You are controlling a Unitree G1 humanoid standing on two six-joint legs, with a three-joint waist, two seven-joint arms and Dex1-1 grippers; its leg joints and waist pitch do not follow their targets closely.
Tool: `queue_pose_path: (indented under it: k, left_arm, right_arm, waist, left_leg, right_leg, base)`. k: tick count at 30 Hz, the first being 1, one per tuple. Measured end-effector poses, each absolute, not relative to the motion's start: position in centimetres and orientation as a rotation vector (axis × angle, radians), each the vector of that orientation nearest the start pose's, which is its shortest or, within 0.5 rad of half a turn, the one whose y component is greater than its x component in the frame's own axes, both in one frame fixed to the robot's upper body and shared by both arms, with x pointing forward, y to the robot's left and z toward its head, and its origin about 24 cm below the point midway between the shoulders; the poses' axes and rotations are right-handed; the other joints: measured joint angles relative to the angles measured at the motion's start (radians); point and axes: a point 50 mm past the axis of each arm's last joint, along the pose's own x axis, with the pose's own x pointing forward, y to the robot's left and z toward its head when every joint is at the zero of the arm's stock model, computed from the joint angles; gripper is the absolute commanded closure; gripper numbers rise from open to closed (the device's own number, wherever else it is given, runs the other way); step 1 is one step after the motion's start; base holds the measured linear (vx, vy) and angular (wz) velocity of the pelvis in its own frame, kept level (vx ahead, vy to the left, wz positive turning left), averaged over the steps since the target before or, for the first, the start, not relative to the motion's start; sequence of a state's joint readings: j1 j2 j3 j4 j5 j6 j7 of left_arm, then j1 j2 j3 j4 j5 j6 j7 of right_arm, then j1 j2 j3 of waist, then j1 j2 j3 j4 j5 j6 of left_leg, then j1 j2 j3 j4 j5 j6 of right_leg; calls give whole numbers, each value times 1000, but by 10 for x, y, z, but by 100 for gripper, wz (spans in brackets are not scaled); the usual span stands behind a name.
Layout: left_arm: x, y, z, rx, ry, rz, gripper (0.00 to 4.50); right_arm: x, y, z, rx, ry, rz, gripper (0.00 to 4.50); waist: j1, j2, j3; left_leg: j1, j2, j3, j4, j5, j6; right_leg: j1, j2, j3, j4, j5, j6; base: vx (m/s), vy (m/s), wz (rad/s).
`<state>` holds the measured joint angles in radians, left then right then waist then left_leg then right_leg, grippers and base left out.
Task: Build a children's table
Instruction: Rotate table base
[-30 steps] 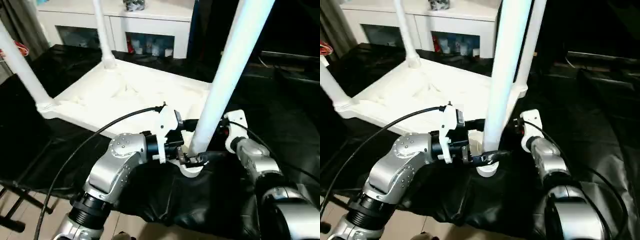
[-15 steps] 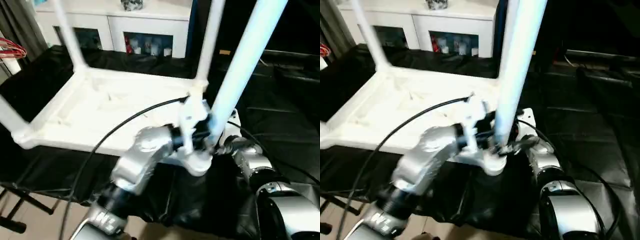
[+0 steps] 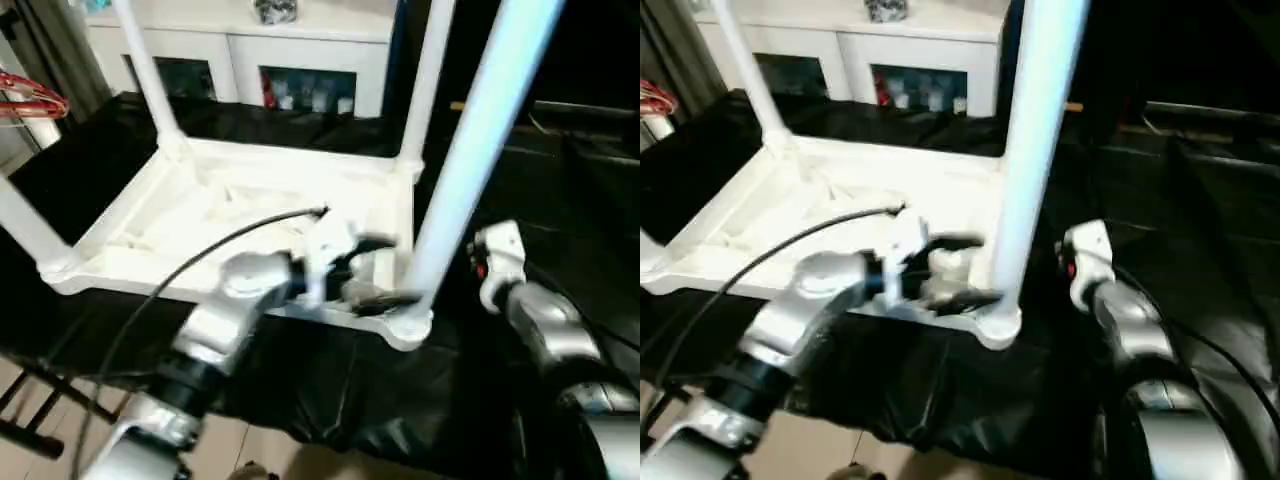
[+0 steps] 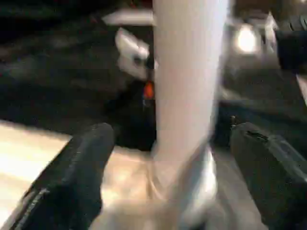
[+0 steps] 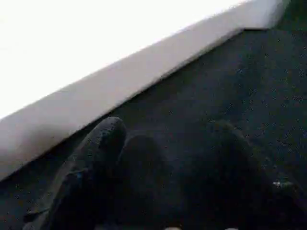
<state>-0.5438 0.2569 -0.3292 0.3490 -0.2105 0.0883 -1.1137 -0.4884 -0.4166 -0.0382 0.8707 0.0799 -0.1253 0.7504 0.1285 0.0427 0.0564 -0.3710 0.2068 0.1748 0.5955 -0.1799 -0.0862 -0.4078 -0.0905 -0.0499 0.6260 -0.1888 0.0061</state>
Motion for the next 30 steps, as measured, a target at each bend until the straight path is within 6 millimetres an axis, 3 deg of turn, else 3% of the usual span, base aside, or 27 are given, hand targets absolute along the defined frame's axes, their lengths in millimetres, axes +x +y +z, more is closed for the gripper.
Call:
queue_pose_path:
  k: [2, 5, 8, 15, 16, 25, 30]
  left_arm:
    - [305, 88, 78, 260, 159, -1462, 66]
    - [310, 100, 71, 313, 225, -1476, 81]
    - [311, 99, 68, 356, 275, -1538, 100]
    - [320, 101, 62, 411, 312, -1562, 153]
    - [321, 100, 60, 411, 314, -1563, 161]
    - [325, 99, 53, 413, 360, -1576, 242]
    - [327, 98, 52, 420, 363, -1577, 242]
  right_arm:
    - [303, -240, 25, -249, 339, 678, 137]
    - [292, -245, 36, -284, 338, 761, 137]
    - [282, -244, 51, -302, 324, 840, 137]
    - [248, -245, 70, -292, 388, 966, 87]
    - [242, -245, 73, -288, 404, 987, 64]
    - [227, -249, 80, -271, 471, 1008, 2]
    - [225, -248, 85, -269, 470, 1008, 2]
  waist:
    - [12, 2, 1]
    - [18, 3, 0]
    - [23, 4, 0]
    - [31, 9, -2]
    - [32, 10, -2]
    - [37, 13, -4]
    - [41, 14, -4]
  left_leg:
    - [0, 0, 0, 0, 0, 0]
    - [1, 0, -1, 0, 0, 0]
    - [1, 0, -2, -1, 0, 0]
    - [0, 0, -2, -1, 0, 0]
    - [0, 0, -2, -1, 0, 0]
    - [0, 0, -2, -2, 0, 0]
    - [0, 0, -2, -2, 0, 0]
  right_leg:
    - [0, 0, 0, -1, 0, 0]
    - [0, 0, 1, -1, 0, 0]
    - [1, 0, 2, -1, 0, 0]
    - [1, 0, 2, -3, 0, 1]
    - [1, 0, 2, -4, 0, 1]
    - [1, 0, 2, -4, 0, 1]
    - [1, -1, 2, -4, 0, 1]
  base:
    - [0, 0, 0]
    - [0, 0, 0]
    - [0, 0, 0]
    - [0, 0, 0]
    - [0, 0, 0]
    - [0, 0, 0]
    - [0, 0, 0]
